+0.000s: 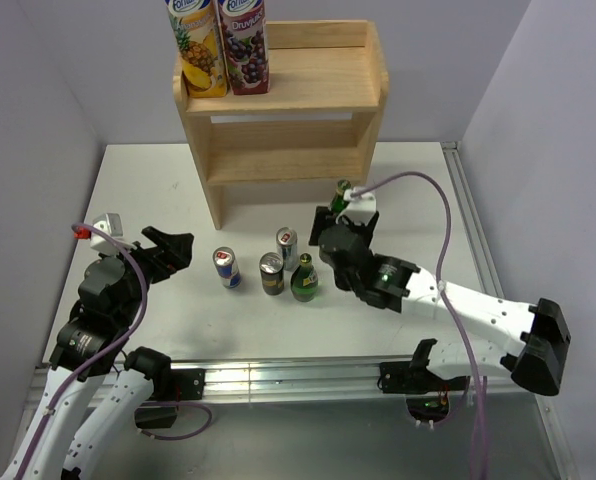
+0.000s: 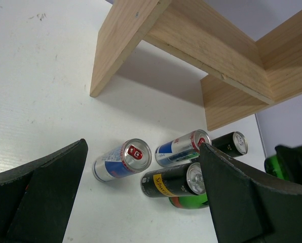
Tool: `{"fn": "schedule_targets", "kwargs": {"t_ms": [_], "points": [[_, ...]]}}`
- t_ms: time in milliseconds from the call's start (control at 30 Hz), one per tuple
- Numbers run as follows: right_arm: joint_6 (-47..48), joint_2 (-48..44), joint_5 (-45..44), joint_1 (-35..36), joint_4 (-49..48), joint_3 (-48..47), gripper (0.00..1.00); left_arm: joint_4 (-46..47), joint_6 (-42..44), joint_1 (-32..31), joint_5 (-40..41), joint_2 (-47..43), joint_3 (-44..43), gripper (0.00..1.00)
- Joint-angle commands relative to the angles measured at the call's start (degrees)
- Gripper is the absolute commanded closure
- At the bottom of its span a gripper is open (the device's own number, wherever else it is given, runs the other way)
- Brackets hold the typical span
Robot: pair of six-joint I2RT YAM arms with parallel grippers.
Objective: Place and organize the beverage onto the shelf
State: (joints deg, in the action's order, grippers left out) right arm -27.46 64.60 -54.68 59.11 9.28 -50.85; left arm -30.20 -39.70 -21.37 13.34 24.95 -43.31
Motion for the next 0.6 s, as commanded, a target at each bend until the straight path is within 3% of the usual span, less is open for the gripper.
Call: {"fn": "schedule_targets", "kwargs": {"t_ms": [0, 233, 567], "points": [[8.9, 3.1, 3.8, -3.7, -11.4, -8.5, 1.00, 2.1, 0.8, -0.2, -0.3, -0.8, 0.1, 0.01], [11.9, 11.8, 9.5, -11.7, -12.1, -18.0, 1.00, 2.0, 0.9, -0.3, -0.3, -1.3, 0.1, 0.01], [14.7, 22.8, 11.9, -17.2, -13.0, -29.0, 1.00, 2.1, 1.2, -0.3, -0.9, -1.4, 0.0, 0.01]]}}
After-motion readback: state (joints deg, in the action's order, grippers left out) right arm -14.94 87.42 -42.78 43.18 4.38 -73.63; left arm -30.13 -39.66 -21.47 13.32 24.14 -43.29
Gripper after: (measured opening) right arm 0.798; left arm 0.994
